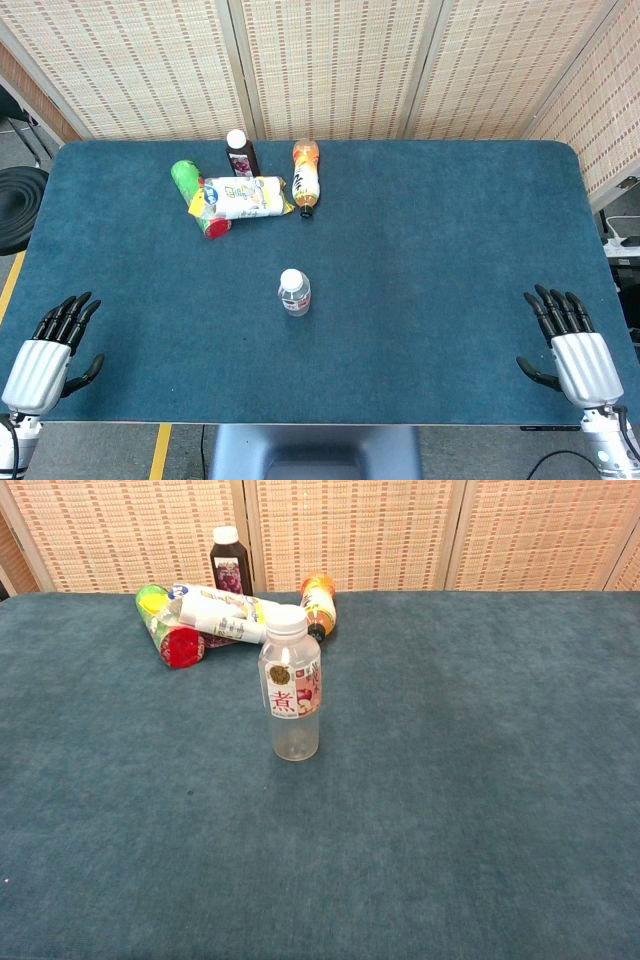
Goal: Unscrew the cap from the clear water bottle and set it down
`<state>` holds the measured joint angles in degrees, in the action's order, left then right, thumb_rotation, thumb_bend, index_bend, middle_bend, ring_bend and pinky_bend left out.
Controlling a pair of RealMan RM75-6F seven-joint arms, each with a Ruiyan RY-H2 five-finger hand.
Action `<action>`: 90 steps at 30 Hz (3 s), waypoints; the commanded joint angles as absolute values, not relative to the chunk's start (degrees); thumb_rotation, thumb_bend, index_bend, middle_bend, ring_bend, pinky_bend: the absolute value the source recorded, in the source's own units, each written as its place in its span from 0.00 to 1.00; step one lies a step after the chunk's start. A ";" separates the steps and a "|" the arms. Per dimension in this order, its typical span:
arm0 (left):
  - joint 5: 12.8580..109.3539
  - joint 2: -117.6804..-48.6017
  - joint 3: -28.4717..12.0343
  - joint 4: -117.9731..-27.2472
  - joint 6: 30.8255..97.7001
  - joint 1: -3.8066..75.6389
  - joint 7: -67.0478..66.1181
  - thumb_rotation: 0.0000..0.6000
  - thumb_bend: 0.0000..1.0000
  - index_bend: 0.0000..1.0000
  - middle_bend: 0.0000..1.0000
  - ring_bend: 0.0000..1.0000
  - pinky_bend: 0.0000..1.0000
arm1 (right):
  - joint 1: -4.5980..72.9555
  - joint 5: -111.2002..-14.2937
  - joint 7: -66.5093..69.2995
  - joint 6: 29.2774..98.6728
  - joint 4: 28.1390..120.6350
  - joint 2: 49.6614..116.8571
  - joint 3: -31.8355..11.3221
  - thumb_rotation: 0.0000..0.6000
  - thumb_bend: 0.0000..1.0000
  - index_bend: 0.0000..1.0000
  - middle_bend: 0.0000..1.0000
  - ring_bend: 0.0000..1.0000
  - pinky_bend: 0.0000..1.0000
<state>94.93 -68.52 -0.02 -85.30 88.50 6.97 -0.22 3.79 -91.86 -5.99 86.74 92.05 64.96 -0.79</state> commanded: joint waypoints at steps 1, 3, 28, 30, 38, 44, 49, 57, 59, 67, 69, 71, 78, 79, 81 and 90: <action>95.00 -68.45 0.10 -85.38 88.26 7.10 -0.20 0.97 0.36 0.00 0.00 0.00 0.14 | 3.66 -92.17 -6.02 86.95 92.20 64.89 -0.61 0.91 0.14 0.00 0.00 0.00 0.00; 95.51 -68.46 0.42 -85.24 88.05 7.29 0.50 0.98 0.36 0.00 0.00 0.00 0.14 | 3.47 -93.06 -6.12 87.46 92.34 64.78 -0.27 0.91 0.14 0.00 0.00 0.00 0.00; 77.27 -96.31 -12.07 -79.48 65.32 26.19 19.17 0.91 0.36 0.00 0.01 0.00 0.12 | 2.21 -96.68 -3.55 89.99 92.28 63.60 1.13 0.91 0.14 0.00 0.00 0.00 0.00; 74.85 -96.99 -12.93 -79.70 62.16 27.56 19.33 0.88 0.36 0.00 0.00 0.00 0.12 | 2.23 -96.56 -3.37 89.99 92.26 63.53 1.02 0.91 0.14 0.00 0.00 0.00 0.00; 72.62 -101.82 -13.91 -77.35 58.84 31.05 17.67 0.78 0.34 0.00 0.00 0.00 0.10 | 2.58 -96.79 -1.98 88.96 92.44 62.87 1.43 0.91 0.14 0.00 0.00 0.00 0.00; 72.21 -104.71 -14.44 -76.61 57.18 33.54 16.44 0.76 0.34 0.00 0.00 0.00 0.10 | 2.51 -96.48 -0.88 88.91 92.51 62.33 1.43 0.91 0.14 0.00 0.00 0.00 0.00; 72.01 -106.12 -15.27 -76.86 57.06 35.21 14.55 0.77 0.34 0.00 0.00 0.00 0.10 | 2.58 -96.72 0.75 88.58 92.66 61.54 1.80 0.91 0.14 0.00 0.00 0.00 0.00; 70.45 -108.05 -16.64 -76.65 55.84 37.50 13.10 0.83 0.34 0.00 0.00 0.00 0.10 | 2.43 -96.57 2.06 88.91 92.61 60.91 1.72 0.91 0.14 0.00 0.00 0.00 0.00; 69.97 -108.83 -17.31 -75.97 55.61 38.25 12.93 0.89 0.34 0.00 0.03 0.00 0.10 | 2.47 -96.52 2.28 88.78 92.60 60.79 1.74 0.91 0.14 0.00 0.00 0.00 0.00; 69.34 -111.19 -18.51 -73.49 56.17 39.67 13.48 1.00 0.33 0.29 0.33 0.14 0.11 | 2.48 -96.14 2.69 88.61 92.60 60.50 1.59 0.91 0.14 0.00 0.00 0.00 0.00; 69.00 -111.59 -18.89 -72.76 56.12 39.77 14.45 1.00 0.33 0.32 0.36 0.17 0.13 | 2.47 -96.14 2.74 88.63 92.58 60.47 1.57 0.91 0.14 0.00 0.00 0.00 0.00; 68.90 -111.96 -19.17 -72.17 56.18 39.68 16.22 1.00 0.34 0.34 0.39 0.19 0.15 | 2.45 -96.14 2.65 88.63 92.57 60.49 1.56 0.91 0.14 0.00 0.00 0.00 0.00; 71.25 -111.48 -19.39 -73.71 57.49 38.30 25.86 1.00 0.36 0.40 0.47 0.26 0.22 | 2.72 -97.05 2.17 88.72 92.41 61.06 1.56 0.91 0.14 0.00 0.00 0.00 0.00; 72.18 -111.43 -19.36 -74.39 58.40 37.80 28.38 1.00 0.37 0.40 0.47 0.26 0.22 | 2.96 -97.77 2.18 89.01 92.12 61.55 1.45 0.91 0.14 0.00 0.00 0.00 0.00; 73.35 -111.22 -19.02 -75.45 59.36 37.21 31.06 1.00 0.37 0.40 0.47 0.26 0.23 | 3.65 -99.24 2.49 89.26 91.78 62.50 1.27 0.91 0.14 0.00 0.00 0.00 0.00; 74.21 -110.32 -16.41 -81.50 60.97 36.19 27.46 1.00 0.37 0.39 0.47 0.26 0.22 | 18.11 -103.81 -2.18 73.79 108.14 56.14 -3.72 0.91 0.14 0.07 0.00 0.00 0.00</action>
